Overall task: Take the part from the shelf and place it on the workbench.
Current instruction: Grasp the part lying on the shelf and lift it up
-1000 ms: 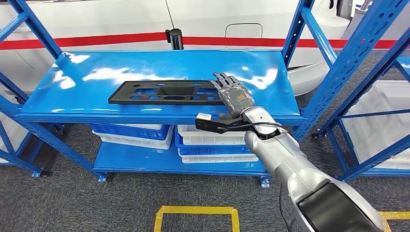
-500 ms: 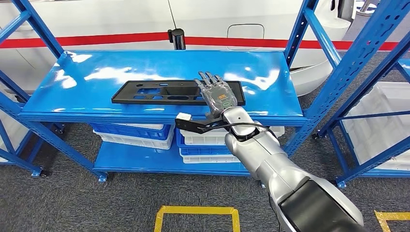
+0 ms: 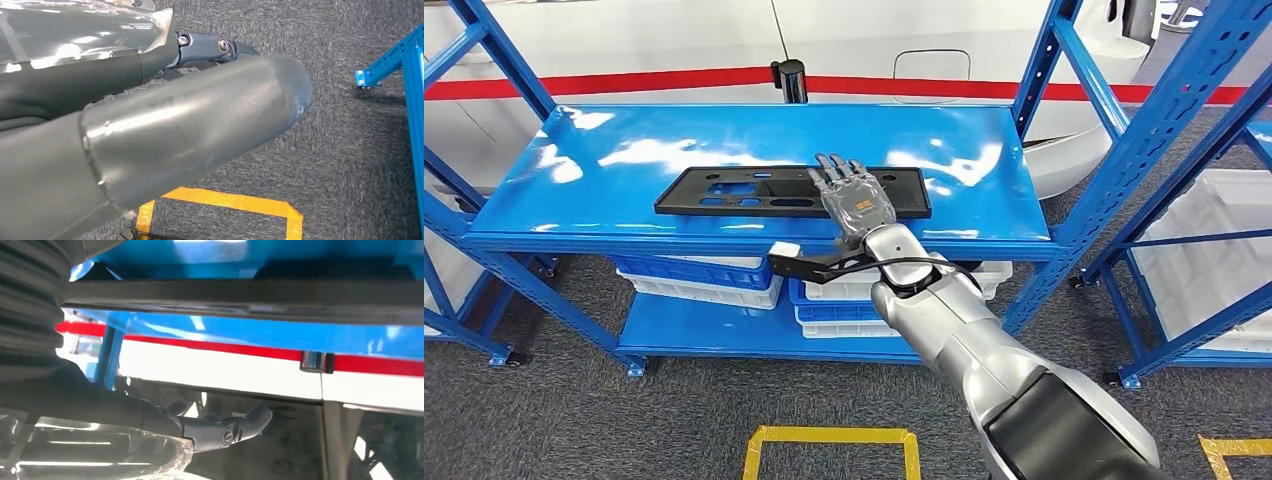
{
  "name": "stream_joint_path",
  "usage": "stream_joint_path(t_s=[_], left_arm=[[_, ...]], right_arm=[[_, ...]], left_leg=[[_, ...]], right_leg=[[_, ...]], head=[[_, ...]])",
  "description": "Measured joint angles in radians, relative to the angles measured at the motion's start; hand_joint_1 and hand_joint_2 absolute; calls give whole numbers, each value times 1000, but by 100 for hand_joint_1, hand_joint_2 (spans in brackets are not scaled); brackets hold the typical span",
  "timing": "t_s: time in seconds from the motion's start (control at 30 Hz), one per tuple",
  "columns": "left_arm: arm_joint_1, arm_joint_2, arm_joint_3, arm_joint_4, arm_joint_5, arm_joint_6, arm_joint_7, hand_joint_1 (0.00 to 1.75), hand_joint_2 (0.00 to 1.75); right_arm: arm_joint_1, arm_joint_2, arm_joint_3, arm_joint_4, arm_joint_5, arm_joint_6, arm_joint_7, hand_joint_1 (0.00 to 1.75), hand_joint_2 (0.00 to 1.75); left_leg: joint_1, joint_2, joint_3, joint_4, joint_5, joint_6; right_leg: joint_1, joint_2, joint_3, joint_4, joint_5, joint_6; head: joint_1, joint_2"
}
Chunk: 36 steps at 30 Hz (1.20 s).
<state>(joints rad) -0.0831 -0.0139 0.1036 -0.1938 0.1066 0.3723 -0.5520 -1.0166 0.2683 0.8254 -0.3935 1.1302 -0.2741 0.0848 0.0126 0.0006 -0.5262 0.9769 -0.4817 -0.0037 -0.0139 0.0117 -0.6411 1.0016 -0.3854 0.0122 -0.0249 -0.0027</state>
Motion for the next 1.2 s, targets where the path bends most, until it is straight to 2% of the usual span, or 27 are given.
stream_joint_path(t_s=[0.07,0.1,0.2,0.23,0.37,0.5,0.67,0.7,0.77,0.83,0.9,0.93,0.97,1.0,1.07,1.1,1.13,1.2], left_arm=[[0,-1,1,0,-2,1,0,0,0],[-1,-1,2,0,-4,3,-1,0,44],[-1,-1,4,0,-11,20,-13,0,44],[-1,-2,5,0,-12,25,-17,0,0],[-2,-2,11,0,-10,8,-15,0,0],[-2,-2,19,0,-8,-35,40,0,0],[-3,1,23,0,-14,-50,63,0,0],[-4,2,23,-1,-14,-49,64,0,0],[-6,4,24,-2,-16,-46,64,0,0],[-8,4,24,-3,-18,-44,63,0,0],[-10,4,25,-3,-19,-43,62,0,0],[-10,4,26,-3,-19,-43,62,0,0],[-9,3,27,-3,-20,-43,62,0,0],[-7,2,28,-3,-20,-43,62,0,0],[-5,3,29,-3,-21,-43,62,0,0],[-6,5,29,-3,-22,-42,62,0,0],[-7,7,30,-3,-23,-40,61,0,0],[-11,10,31,-4,-25,-36,61,0,0]], right_arm=[[0,3,1,8,4,11,8,0,175],[1,4,1,12,7,15,14,0,175],[0,3,0,26,15,19,35,0,175],[0,2,-1,29,16,20,41,0,175],[-2,-4,-7,43,23,21,51,0,175],[-5,-8,-24,55,37,23,52,0,175],[-5,-9,-35,65,45,22,52,0,175],[-6,-9,-38,66,48,22,52,0,175],[-6,-9,-46,66,52,21,52,0,175],[-10,-11,-52,65,54,21,51,0,175],[-7,-16,-56,66,55,21,49,0,175],[-1,-19,-58,68,55,20,48,0,175],[5,-23,-60,69,55,20,47,0,175],[10,-26,-63,71,56,20,47,0,175],[13,-30,-68,72,57,20,45,0,175],[14,-29,-70,72,59,19,44,0,175],[14,-30,-73,72,62,18,43,0,175],[12,-29,-78,71,67,16,41,0,175]], left_leg=[[0,0,0,0,0,0],[0,0,0,0,0,0],[0,0,0,0,0,0],[0,0,0,0,0,0],[0,0,0,0,0,0],[0,0,0,0,0,0],[-1,0,-1,2,-1,1],[-2,0,1,-2,-2,7],[3,3,25,-41,11,23],[10,7,59,-85,25,39],[14,9,75,-94,21,41],[17,8,81,-93,16,37],[21,7,88,-91,8,30],[28,5,95,-87,-2,21],[41,3,108,-70,-29,-5],[47,3,108,-56,-47,-20],[48,3,106,-46,-63,-31],[49,3,110,-38,-87,-42]], right_leg=[[0,0,0,0,0,0],[0,0,0,0,0,0],[0,0,0,0,0,0],[0,0,0,0,0,0],[0,0,0,0,0,0],[0,0,0,0,0,0],[-4,0,1,-3,1,3],[-6,0,4,-10,2,6],[-2,-3,8,-20,6,14],[4,-7,-15,29,-9,15],[-4,-9,-75,145,-43,16],[-9,-9,-104,193,-53,21],[-16,-9,-119,212,-51,30],[-24,-10,-115,193,-33,44],[-40,-12,-69,84,14,77],[-44,-9,-45,41,21,83],[-46,-6,-31,23,15,78],[-41,4,-22,35,-19,45]], head=[[0,0],[0,0],[0,0],[0,0],[0,0],[0,0],[0,0],[0,0],[1,0],[7,0],[11,0],[11,0],[11,0],[12,0],[13,0],[16,0],[18,0],[16,0]])
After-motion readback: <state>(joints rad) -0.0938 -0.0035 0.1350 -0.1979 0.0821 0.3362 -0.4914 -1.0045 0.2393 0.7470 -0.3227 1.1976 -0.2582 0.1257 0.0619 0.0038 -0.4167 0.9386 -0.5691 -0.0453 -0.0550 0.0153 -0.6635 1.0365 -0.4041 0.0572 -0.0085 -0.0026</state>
